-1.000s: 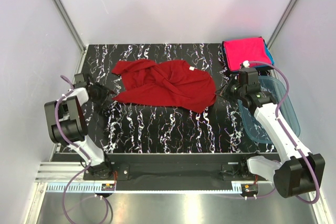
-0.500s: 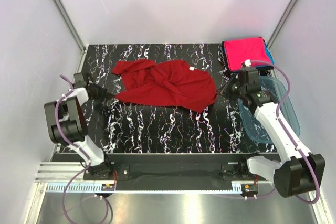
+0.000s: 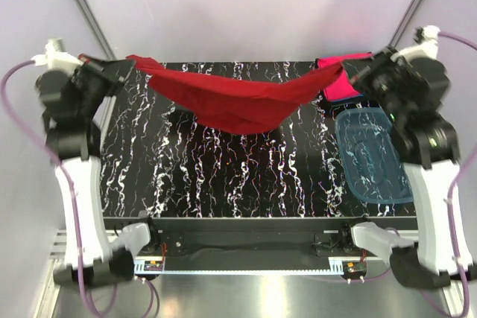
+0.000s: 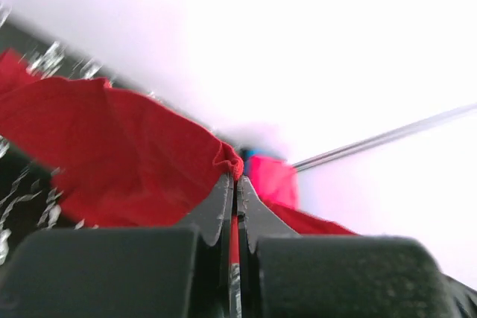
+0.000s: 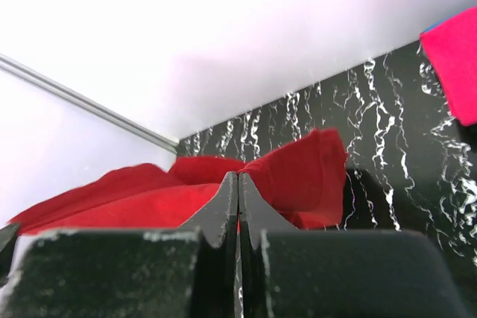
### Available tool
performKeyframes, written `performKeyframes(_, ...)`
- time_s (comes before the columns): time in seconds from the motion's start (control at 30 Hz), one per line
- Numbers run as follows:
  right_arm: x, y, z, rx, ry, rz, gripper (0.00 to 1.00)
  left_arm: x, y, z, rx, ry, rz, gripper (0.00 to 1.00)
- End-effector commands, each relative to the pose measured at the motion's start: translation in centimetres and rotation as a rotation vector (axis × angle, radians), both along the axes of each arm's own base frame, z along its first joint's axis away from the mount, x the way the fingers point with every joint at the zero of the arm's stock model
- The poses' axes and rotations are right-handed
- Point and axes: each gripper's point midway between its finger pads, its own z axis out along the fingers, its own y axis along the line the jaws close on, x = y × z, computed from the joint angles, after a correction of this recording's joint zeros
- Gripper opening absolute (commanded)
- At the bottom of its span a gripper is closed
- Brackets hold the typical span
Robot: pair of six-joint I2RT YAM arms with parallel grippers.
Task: Fold and stack the t-shirts
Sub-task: Flatten the tshirt out
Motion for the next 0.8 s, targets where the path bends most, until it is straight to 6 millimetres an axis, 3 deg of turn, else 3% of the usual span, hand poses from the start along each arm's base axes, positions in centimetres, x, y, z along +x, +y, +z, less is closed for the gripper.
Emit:
performKeyframes(0.0, -5.6, -2.1, 2.4, 0.0, -0.066, -0.048, 0.0, -4.9, -0.8, 2.2, -0.047, -0.047, 0.025, 0.0)
performKeyframes(0.07, -7.6, -2.6, 2.3, 0.022, -0.063, -0.06, 0.0, -8.1, -1.5, 3.6, -0.038, -0.111, 0.027, 0.0)
performKeyframes(0.13, -10.3, -3.1, 2.9, 0.042, -0.09, -0.055, 0.0, -9.9, -1.5, 3.2, -0.042, -0.107, 0.053, 0.0)
performKeyframes(0.2, -13.1, -3.5, 4.2, 0.064, -0.139, -0.045, 0.0, -12.6, -1.9, 4.0, -0.036, -0.153, 0.062, 0.0)
performKeyframes(0.3, -16.8, -4.0, 6.4, 0.114, -0.213, -0.031, 0.0, -15.0, -2.4, 4.9, -0.012, -0.167, 0.075, 0.0)
performKeyframes(0.37, -18.3, -4.3, 7.7, 0.151, -0.25, -0.033, 0.0, -15.7, -2.2, 5.1, -0.005, -0.165, 0.092, 0.0)
performKeyframes(0.43, -18.6, -4.4, 8.4, 0.173, -0.265, -0.036, 0.0, -16.3, -1.8, 6.2, 0.015, -0.184, 0.123, 0.0)
performKeyframes(0.53, -16.4, -4.1, 8.5, 0.155, -0.256, -0.048, 0.0, -15.4, -1.3, 7.0, 0.032, -0.183, 0.142, 0.0)
performKeyframes(0.63, -11.4, -2.7, 7.6, 0.105, -0.207, -0.025, 0.0, -11.6, -0.9, 5.2, 0.043, -0.097, 0.125, 0.0)
performKeyframes(0.67, -8.3, -1.4, 6.2, 0.087, -0.152, 0.01, 0.0, -9.1, -0.8, 3.5, 0.052, -0.03, 0.106, 0.0)
performKeyframes(0.7, -6.5, -0.8, 5.8, 0.078, -0.137, 0.024, 0.0, -7.8, -1.3, 2.7, 0.055, -0.001, 0.059, 0.0)
performKeyframes(0.73, -4.7, -0.4, 5.9, 0.06, -0.145, 0.024, 0.0, -6.5, -1.6, 2.4, 0.06, -0.002, 0.028, 0.0)
performKeyframes(0.77, -3.4, 0.3, 6.1, 0.051, -0.144, 0.052, 0.0, -4.0, -1.5, 0.4, 0.069, 0.062, -0.001, 0.0)
